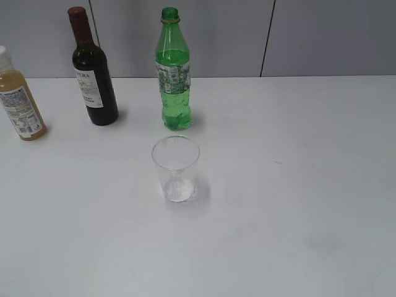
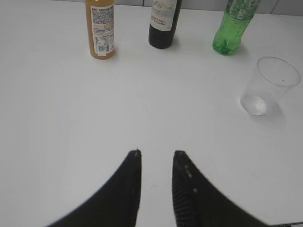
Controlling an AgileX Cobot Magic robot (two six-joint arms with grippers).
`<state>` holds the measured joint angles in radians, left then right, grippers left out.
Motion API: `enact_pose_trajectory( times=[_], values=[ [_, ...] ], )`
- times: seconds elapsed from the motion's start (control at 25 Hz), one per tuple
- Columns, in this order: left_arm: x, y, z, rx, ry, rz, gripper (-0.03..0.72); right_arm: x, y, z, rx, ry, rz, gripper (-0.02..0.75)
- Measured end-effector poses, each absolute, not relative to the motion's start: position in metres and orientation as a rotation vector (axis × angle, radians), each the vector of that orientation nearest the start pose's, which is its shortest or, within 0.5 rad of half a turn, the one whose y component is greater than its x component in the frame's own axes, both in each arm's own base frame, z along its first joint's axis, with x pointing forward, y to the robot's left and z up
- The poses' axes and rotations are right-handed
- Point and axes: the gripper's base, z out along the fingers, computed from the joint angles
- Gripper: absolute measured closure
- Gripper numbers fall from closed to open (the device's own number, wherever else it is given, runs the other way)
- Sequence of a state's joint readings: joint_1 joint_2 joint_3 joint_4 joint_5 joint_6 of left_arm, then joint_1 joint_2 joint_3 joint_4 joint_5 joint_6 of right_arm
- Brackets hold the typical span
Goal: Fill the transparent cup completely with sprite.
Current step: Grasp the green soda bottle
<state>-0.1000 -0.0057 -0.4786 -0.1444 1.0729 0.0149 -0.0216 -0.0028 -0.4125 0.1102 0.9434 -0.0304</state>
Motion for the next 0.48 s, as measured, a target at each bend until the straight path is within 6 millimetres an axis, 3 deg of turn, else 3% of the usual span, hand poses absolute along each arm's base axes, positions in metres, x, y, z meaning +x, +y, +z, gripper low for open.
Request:
enact_pose_trajectory(
  times=[0.48],
  values=[
    [-0.0056, -0.0119, 0.2711, 0.126, 2.067, -0.239, 0.512, 0.009, 0.0081, 0.2621, 0.0, 2.008, 0.1, 0.167]
  ],
)
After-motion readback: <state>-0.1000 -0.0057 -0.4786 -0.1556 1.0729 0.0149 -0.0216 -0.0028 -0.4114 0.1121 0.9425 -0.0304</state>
